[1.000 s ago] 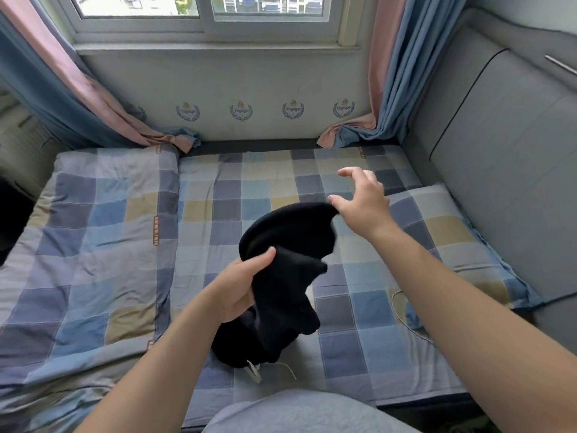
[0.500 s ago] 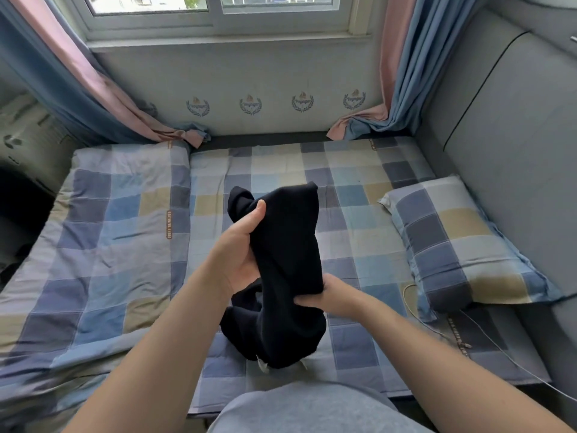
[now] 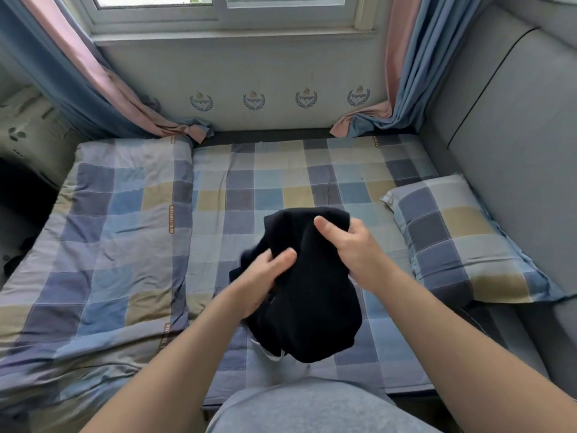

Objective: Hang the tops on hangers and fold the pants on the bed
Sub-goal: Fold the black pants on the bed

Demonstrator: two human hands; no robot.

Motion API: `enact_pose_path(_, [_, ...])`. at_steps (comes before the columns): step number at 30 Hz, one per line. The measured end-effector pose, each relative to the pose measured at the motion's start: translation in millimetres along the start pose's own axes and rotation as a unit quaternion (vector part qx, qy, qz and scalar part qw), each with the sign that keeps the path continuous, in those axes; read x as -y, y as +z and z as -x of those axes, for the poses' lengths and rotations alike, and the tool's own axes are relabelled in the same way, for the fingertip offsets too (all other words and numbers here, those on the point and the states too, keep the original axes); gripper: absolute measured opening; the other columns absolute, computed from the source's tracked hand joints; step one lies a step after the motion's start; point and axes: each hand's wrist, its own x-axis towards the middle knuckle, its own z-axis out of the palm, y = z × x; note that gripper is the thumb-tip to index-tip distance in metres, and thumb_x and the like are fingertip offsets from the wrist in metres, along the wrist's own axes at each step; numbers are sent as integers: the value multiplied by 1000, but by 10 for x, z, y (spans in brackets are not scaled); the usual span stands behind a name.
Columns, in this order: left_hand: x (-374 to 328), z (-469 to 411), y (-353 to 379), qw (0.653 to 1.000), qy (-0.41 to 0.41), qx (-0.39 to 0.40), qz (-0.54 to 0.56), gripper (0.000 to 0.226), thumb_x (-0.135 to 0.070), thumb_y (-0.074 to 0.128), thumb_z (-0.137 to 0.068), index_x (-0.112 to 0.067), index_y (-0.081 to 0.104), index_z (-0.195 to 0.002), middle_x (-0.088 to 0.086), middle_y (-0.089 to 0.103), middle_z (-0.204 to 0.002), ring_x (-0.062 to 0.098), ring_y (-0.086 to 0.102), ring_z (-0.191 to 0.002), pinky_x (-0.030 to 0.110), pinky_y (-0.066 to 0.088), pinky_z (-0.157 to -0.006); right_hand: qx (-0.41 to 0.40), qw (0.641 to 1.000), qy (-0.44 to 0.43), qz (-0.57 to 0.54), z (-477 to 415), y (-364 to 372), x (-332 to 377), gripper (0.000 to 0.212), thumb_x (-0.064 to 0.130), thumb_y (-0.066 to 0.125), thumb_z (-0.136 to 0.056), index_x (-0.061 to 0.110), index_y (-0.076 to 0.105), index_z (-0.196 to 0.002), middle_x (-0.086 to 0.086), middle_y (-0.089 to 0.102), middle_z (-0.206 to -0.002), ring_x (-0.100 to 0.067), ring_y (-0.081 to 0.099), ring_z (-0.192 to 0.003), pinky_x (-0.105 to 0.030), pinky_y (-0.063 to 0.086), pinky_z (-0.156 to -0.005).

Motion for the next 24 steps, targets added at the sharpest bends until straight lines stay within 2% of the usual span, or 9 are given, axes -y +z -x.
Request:
enact_pose_path(2, [120, -35, 90, 993, -22, 32, -112, 71, -57, 84, -70, -24, 61, -129, -5, 72, -121, 16, 68, -113, 32, 56, -94, -35, 999, 2, -20, -84, -23, 79, 29, 30, 63, -98, 5, 70, -112, -16, 74, -108, -35, 69, -106, -49, 57, -93])
enact_pose_path(4, [200, -93, 146, 983, -11, 19, -181, 51, -52, 78, -80, -28, 66, -123, -11, 73, -117, 11, 69, -111, 34, 55, -97, -49, 999, 10, -12, -160, -85, 98, 31, 32, 64, -98, 7, 68, -115, -15, 72, -112, -34, 67, -110, -53, 53, -98])
enact_pose_path(7, [191, -135, 159, 987, 10, -53, -149, 20, -42, 65, -95, -35, 69, -113, -12, 75, -110, 12, 70, -107, 31, 55, -93, -7, 999, 26, -32, -196, -203, 0, 31, 28, 61, -99, 11, 64, -124, -9, 72, -118, -27, 67, -113, -45, 52, -101])
enact_pose_path(9, [135, -137, 148, 991, 12, -75, -108, 20, -39, 62, -98, -29, 70, -114, -6, 76, -109, 15, 71, -104, 33, 56, -91, 35, 998, 38, -27, -151, -268, -123, 38, 36, 64, -94, 20, 61, -128, -3, 71, -122, -22, 67, -115, -38, 53, -98])
enact_pose_path(11, [55, -127, 147, 994, 20, -89, -59, 27, -38, 63, -98, -22, 70, -118, 2, 76, -110, 21, 72, -104, 38, 57, -89, 58, 996, 57, 33, -67, -317, -296, 49, 50, 73, -84, 33, 60, -128, 7, 71, -120, -19, 67, -115, -39, 53, -97])
enact_pose_path(14, [-107, -113, 156, 994, 29, -105, 21, 30, -38, 62, -98, -16, 68, -118, 5, 76, -109, 23, 74, -100, 35, 61, -77, 95, 981, 122, 117, 119, -326, -636, 67, 61, 83, -69, 46, 54, -127, 18, 68, -120, -9, 66, -113, -36, 54, -96])
enact_pose_path(16, [-230, -111, 158, 990, 29, -115, 70, 28, -37, 62, -98, -17, 67, -116, 3, 77, -108, 20, 74, -99, 31, 61, -72, 107, 968, 154, 168, 244, -291, -875, 58, 52, 82, -74, 45, 56, -125, 21, 68, -118, -5, 64, -114, -36, 52, -100])
enact_pose_path(20, [-430, -115, 144, 984, 10, -149, 93, 30, -40, 65, -96, -19, 65, -116, -1, 77, -106, 21, 72, -102, 33, 58, -76, 70, 952, 193, 226, 312, -243, -1087, 19, 38, 61, -97, 29, 66, -113, 9, 70, -111, -16, 64, -109, -43, 51, -101])
enact_pose_path(24, [-504, -116, 0, 986, 11, -149, 74, 41, -43, 65, -94, -14, 61, -122, 3, 73, -117, 23, 70, -106, 34, 58, -82, 12, 972, 186, 145, 202, -209, -864, 22, 43, 58, -99, 26, 67, -110, 5, 72, -111, -18, 66, -108, -41, 53, -98])
